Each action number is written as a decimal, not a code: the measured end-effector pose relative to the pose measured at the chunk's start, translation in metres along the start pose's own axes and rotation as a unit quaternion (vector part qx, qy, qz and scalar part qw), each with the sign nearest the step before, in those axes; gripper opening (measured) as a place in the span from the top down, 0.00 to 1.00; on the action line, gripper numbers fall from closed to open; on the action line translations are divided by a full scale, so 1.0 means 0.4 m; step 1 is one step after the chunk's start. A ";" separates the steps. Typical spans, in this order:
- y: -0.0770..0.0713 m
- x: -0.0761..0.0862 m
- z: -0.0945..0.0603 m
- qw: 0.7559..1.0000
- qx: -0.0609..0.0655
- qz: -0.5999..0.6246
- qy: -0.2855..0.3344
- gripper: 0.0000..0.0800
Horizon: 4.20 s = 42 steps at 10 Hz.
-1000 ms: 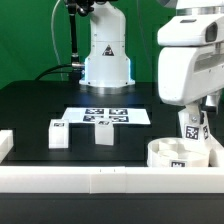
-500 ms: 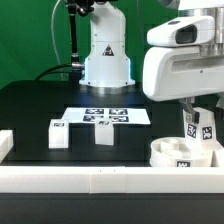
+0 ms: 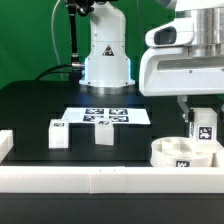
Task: Assemble stool
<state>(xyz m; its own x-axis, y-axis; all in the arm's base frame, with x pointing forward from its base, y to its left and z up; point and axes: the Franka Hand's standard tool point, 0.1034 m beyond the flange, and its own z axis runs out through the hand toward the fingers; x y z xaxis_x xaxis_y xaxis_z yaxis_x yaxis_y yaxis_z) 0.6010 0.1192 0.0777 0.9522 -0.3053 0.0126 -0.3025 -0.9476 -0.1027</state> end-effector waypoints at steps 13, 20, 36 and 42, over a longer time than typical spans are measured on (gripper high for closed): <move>0.005 0.004 0.002 0.871 0.051 0.487 -0.025 0.57; 0.005 0.013 0.000 0.731 0.070 0.677 -0.048 0.57; 0.067 0.058 -0.071 0.848 0.046 0.526 -0.051 0.19; 0.125 0.085 -0.087 0.888 0.048 0.455 -0.048 0.19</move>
Offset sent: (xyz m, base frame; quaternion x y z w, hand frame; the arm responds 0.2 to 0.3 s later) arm 0.0000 0.0000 0.0000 0.0000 0.0000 0.1296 0.9916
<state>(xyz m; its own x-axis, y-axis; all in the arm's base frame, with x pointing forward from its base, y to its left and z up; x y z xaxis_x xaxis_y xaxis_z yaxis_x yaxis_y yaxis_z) 0.6169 0.0583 0.1075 0.3169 -0.9263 -0.2037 -0.9475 -0.2995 -0.1117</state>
